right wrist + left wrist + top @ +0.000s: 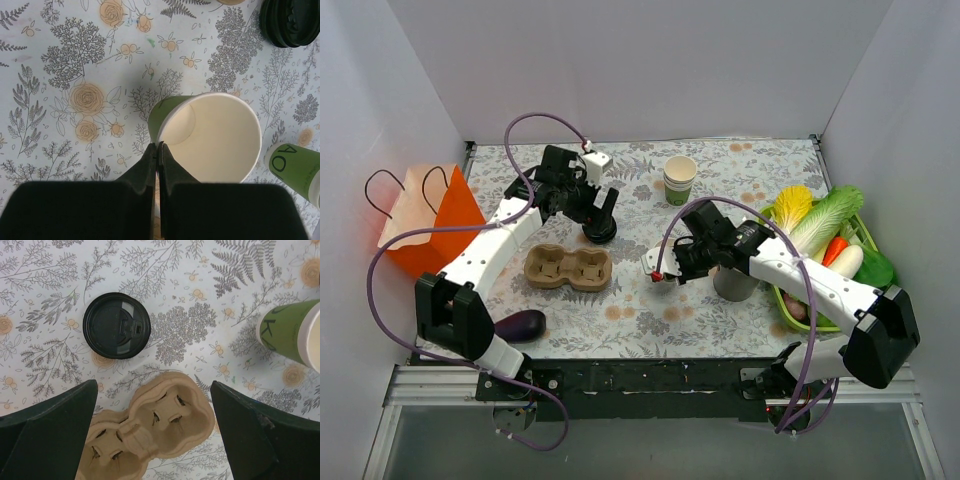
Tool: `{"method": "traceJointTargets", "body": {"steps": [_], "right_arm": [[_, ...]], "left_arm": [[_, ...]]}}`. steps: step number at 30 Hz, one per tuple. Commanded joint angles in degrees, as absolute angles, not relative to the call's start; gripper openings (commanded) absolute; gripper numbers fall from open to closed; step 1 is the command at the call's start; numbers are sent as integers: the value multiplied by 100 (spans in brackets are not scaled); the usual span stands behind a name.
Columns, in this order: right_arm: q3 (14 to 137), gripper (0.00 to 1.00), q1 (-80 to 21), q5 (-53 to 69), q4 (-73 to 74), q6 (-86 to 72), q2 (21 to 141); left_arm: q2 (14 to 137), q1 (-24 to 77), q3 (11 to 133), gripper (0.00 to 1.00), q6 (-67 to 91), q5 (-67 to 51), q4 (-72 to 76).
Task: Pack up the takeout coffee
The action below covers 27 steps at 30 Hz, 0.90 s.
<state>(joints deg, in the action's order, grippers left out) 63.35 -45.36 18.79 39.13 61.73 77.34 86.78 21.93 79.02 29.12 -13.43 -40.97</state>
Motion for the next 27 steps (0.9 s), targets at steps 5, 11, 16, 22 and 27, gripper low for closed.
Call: {"method": "traceJointTargets", "body": {"steps": [5, 11, 16, 22, 27], "right_arm": [[6012, 1, -4535, 2109, 3727, 6398, 7673], [5722, 1, -4553, 2127, 3419, 6390, 7629], [5625, 1, -4632, 2092, 3025, 6258, 7602], [5757, 1, -4728, 2171, 2883, 6187, 7813], [5906, 1, -4807, 2320, 2813, 6301, 8042]], "left_arm": [[8851, 2338, 8157, 98, 2408, -941, -4746], [8877, 2338, 7893, 98, 2575, -940, -4641], [8895, 2347, 7884, 98, 2593, -967, -4614], [8877, 2347, 7849, 98, 2610, -1072, -4588], [8851, 2364, 7726, 98, 2427, -1090, -4421]]}}
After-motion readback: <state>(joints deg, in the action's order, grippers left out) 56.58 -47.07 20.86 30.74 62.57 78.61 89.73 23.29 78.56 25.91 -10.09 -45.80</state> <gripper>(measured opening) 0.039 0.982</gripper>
